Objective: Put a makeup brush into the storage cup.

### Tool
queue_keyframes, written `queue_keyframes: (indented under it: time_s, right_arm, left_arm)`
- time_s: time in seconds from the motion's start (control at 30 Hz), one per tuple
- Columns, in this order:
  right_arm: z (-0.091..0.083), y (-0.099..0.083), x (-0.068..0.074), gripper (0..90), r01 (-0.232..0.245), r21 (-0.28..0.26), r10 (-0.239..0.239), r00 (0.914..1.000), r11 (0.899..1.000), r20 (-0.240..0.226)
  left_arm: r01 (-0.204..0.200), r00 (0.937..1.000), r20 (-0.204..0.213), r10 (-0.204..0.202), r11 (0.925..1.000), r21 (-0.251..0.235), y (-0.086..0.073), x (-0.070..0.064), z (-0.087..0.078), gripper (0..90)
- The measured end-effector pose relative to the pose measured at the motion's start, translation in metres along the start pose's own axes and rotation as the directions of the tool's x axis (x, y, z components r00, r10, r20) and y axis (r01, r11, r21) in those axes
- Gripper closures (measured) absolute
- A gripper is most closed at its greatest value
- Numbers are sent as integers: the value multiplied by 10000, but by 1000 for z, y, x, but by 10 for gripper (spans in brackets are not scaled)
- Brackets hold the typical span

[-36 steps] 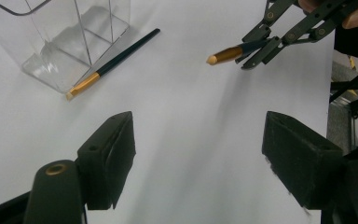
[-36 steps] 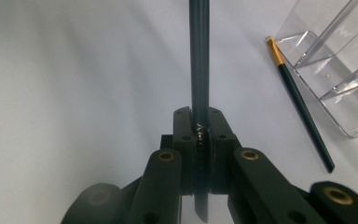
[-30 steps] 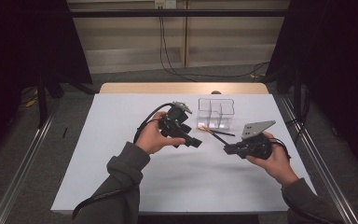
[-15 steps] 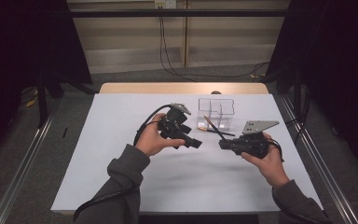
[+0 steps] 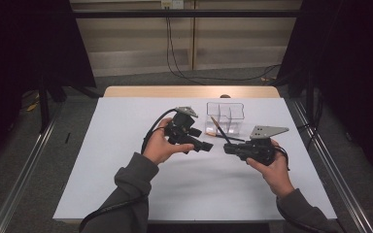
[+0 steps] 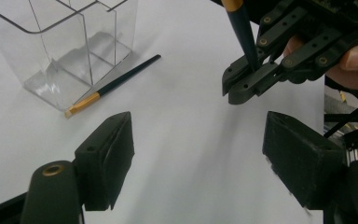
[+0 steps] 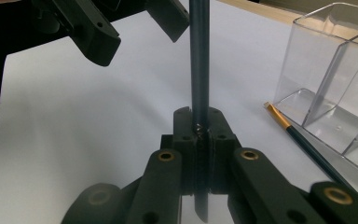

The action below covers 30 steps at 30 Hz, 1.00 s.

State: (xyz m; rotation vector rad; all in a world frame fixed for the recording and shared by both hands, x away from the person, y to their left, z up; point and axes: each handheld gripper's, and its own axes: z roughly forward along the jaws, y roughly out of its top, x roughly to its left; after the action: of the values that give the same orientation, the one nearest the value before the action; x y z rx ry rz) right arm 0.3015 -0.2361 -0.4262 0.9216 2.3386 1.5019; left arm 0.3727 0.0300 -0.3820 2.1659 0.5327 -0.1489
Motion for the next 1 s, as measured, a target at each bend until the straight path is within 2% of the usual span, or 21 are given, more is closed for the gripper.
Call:
queue_keyframes:
  time_s: [0.07,0.1,0.27,0.33,0.53,0.63,0.67,0.77,0.9,0.93,1.0]
  right_arm:
    - [1,1,0,852,-50,-21,50,10000,10000,-33]
    - [1,1,1,852,-57,-57,57,10000,10000,30]
    - [2,2,2,852,-126,-184,130,9997,9998,208]
    - [2,3,3,852,-3,-136,8,9995,9999,327]
    - [3,4,3,852,-163,-229,172,9991,9996,392]
    - [3,4,3,851,-147,-226,155,9992,9996,373]
    - [3,4,3,851,-139,-202,147,9991,9997,406]
    - [2,4,3,852,-119,-228,129,9989,9997,440]
    - [2,6,4,851,-140,-258,151,9989,9996,433]
    - [3,6,4,851,-134,-270,146,9989,9995,449]
    - [3,7,5,851,-135,-302,148,9989,9995,450]
  left_arm:
    - [71,9999,-71,-72,9999,-77,0,0,-1,264]
    - [151,9999,46,-149,9992,-381,-1,0,0,273]
    - [207,9997,107,-201,9978,-629,-2,0,0,323]
    - [287,9994,237,-268,9962,-818,-1,-1,0,338]
    - [415,9988,321,-374,9896,-1378,-1,-2,2,380]
    - [485,9987,219,-455,9845,-1684,-1,-3,3,404]
    - [565,9981,355,-509,9814,-1834,-2,-2,4,411]
    - [658,9977,305,-609,9780,-1981,-2,-3,6,428]
    - [681,9976,316,-624,9683,-2403,-2,-5,8,459]
    - [637,9979,298,-583,9693,-2375,-2,-5,8,462]
    - [695,9974,336,-630,9652,-2523,-2,-6,10,479]
